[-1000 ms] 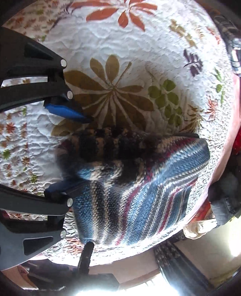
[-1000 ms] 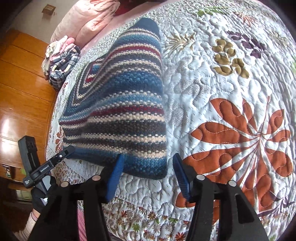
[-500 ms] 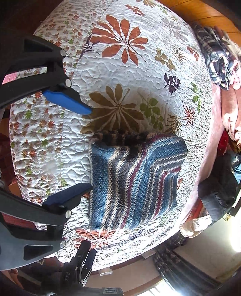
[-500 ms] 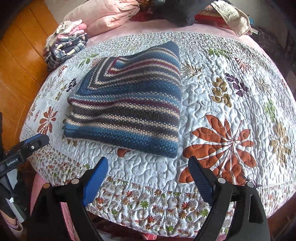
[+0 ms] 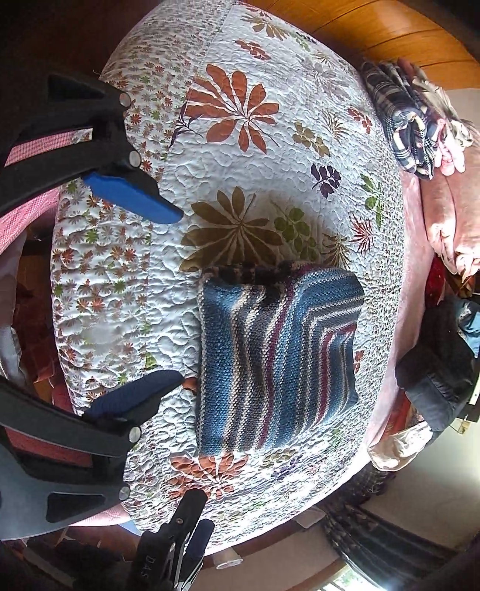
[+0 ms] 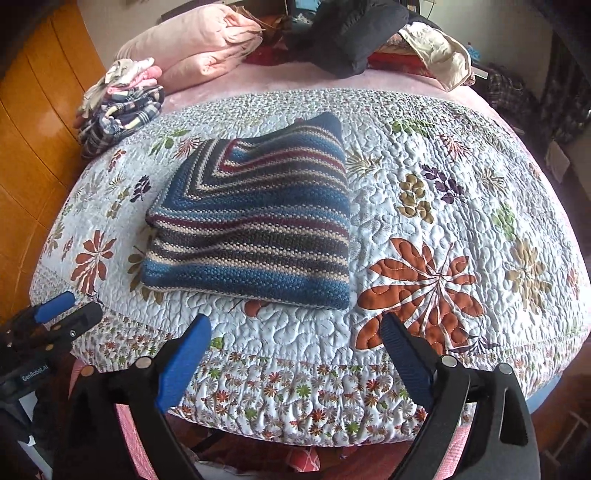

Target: Fold small clothes

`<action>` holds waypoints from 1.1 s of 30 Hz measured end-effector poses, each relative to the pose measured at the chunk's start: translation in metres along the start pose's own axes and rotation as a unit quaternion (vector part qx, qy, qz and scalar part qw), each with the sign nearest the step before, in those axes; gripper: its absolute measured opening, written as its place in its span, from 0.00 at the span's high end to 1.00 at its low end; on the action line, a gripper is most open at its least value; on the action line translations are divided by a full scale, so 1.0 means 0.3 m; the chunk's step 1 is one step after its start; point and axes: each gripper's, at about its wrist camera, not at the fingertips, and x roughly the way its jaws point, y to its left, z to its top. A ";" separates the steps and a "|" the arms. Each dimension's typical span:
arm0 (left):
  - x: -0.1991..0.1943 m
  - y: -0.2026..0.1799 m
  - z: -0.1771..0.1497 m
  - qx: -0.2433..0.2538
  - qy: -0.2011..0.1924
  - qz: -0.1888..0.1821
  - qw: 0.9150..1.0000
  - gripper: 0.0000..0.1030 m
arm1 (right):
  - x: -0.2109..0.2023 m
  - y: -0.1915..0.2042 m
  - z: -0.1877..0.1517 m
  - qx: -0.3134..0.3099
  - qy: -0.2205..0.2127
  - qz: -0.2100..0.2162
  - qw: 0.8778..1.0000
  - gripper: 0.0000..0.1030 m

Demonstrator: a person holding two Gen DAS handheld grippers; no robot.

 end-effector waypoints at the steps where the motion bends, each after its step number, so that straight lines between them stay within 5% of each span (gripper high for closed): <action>1: -0.003 -0.002 -0.001 0.001 0.000 0.000 1.000 0.21 | -0.008 0.002 -0.001 0.000 -0.001 -0.006 1.000 0.07; 7: -0.033 -0.028 -0.007 0.007 -0.001 0.006 1.000 0.18 | -0.057 0.007 -0.003 0.005 -0.009 -0.037 0.999 0.04; 33: -0.109 -0.104 0.009 0.029 -0.015 0.031 0.999 0.13 | -0.139 -0.004 0.007 0.017 -0.006 -0.050 0.999 0.04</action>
